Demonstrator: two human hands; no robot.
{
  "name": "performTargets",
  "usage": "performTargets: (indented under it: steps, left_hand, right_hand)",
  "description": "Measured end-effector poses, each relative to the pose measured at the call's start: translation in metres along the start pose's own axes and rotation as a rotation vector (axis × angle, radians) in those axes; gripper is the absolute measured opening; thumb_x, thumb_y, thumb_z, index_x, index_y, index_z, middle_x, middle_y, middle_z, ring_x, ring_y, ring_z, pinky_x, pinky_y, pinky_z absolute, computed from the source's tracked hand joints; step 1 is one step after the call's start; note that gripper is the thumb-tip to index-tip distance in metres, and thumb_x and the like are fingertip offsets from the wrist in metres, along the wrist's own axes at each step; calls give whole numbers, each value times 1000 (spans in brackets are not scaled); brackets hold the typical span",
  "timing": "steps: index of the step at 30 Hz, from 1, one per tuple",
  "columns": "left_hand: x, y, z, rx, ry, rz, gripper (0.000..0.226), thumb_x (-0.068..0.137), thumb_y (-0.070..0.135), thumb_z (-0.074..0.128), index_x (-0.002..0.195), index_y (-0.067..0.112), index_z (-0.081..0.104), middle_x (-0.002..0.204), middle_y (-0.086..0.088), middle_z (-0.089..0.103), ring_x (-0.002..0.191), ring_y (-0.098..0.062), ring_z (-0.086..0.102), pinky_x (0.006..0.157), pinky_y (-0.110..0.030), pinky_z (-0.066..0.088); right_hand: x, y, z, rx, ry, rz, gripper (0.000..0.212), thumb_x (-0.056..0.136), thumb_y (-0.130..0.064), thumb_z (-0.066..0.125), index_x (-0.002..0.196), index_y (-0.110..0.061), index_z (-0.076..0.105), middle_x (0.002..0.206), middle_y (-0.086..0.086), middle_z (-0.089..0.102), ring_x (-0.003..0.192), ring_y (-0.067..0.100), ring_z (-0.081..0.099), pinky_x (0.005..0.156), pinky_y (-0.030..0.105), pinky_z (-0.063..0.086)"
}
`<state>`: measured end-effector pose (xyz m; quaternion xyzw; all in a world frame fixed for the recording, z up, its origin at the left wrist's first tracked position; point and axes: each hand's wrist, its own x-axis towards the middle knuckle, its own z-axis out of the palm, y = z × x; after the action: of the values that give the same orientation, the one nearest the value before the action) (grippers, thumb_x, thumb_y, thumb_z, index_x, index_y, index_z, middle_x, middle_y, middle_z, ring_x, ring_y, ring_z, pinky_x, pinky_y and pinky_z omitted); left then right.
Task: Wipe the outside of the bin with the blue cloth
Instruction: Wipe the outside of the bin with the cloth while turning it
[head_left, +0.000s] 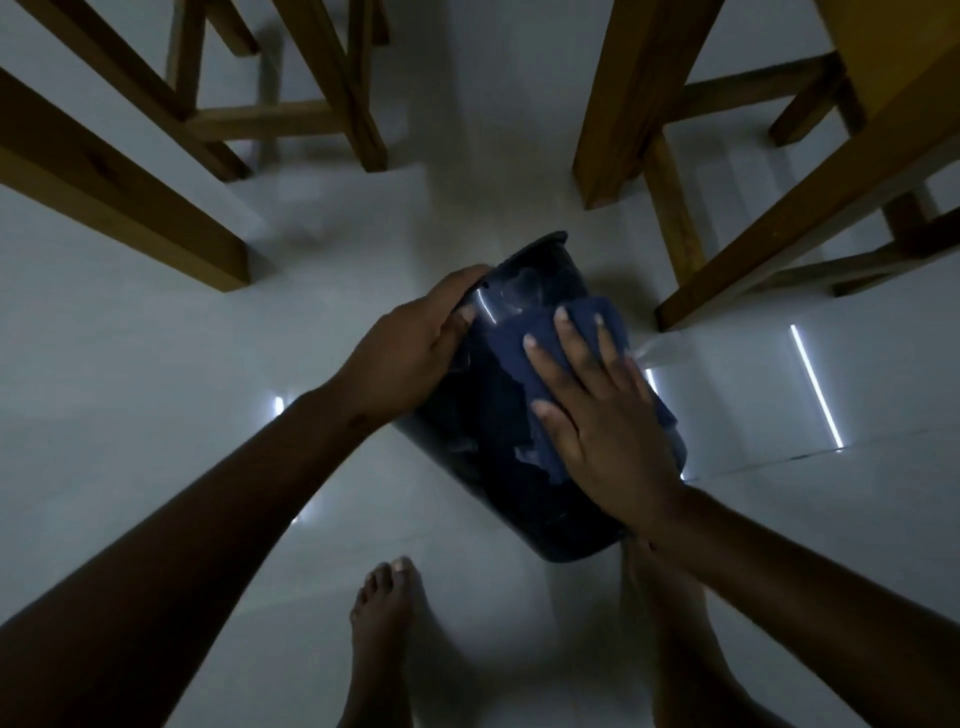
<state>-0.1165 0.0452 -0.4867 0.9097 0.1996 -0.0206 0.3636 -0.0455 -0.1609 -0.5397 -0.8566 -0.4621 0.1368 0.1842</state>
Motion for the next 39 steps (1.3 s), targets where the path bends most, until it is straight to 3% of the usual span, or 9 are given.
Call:
performTargets:
  steps: [5,11,17,21,25,30,35,37,39]
  left_hand:
    - [3,8,2,-49,70,-35,31,102,24,41,132,23,47,106,3,68,87,-7,60,68,-3,42]
    - [0,2,4,-143,98,-30,28,101,28,43,127,26,55,109,16,63,96,6,57,75,4,38]
    - [-2,-1,5,-22,43,-103,27,103,36,31,110,27,56,92,10,63,81,-8,59,67,-9,39]
    - [-2,-4,9,10,67,-100,20,102,39,33,89,32,46,71,12,55,66,-6,53,57,-5,35]
    - [-18,-17,6,-141,7,-116,23,99,44,40,108,25,48,89,12,63,81,-2,62,65,-12,46]
    - [-33,-25,9,-53,35,-153,18,98,39,42,93,23,48,70,16,59,63,9,59,53,-5,39]
    - [-11,-5,10,75,138,-54,25,100,41,40,104,22,53,81,9,62,69,-11,58,57,-8,37]
    - [-5,-1,10,51,128,-32,23,100,40,40,105,23,55,85,11,61,73,-10,59,60,-7,37]
    - [-1,2,10,47,115,-29,24,101,39,39,109,23,55,88,13,60,76,-8,57,60,-4,36]
  right_hand:
    - [13,23,-12,273,35,288,57,97,-51,15,151,-35,11,163,-4,10,149,22,12,115,53,29]
    - [-17,-11,5,-152,-13,-107,56,98,-41,25,151,-36,7,162,-2,6,149,32,0,116,57,16]
    - [16,12,-8,149,76,212,55,99,-43,18,152,-26,17,162,3,14,149,23,11,115,48,29]
    - [-28,-10,6,-104,10,68,54,99,-44,17,152,-33,10,163,-1,9,149,31,1,117,54,14]
    - [4,-2,1,-92,24,-15,53,100,-42,22,152,-34,13,163,-1,10,149,28,3,118,51,16]
    - [20,41,-17,351,84,270,52,101,-46,23,151,-34,15,162,-4,13,146,12,17,117,40,26]
    - [-33,-8,9,-76,21,107,57,99,-42,19,153,-27,8,163,4,8,148,34,7,114,57,24]
    - [-13,-3,4,-111,15,-35,56,100,-40,21,153,-29,9,163,1,5,149,32,2,116,55,19]
    - [12,13,-5,29,60,9,54,101,-40,21,152,-30,11,163,-1,5,150,26,4,117,50,22]
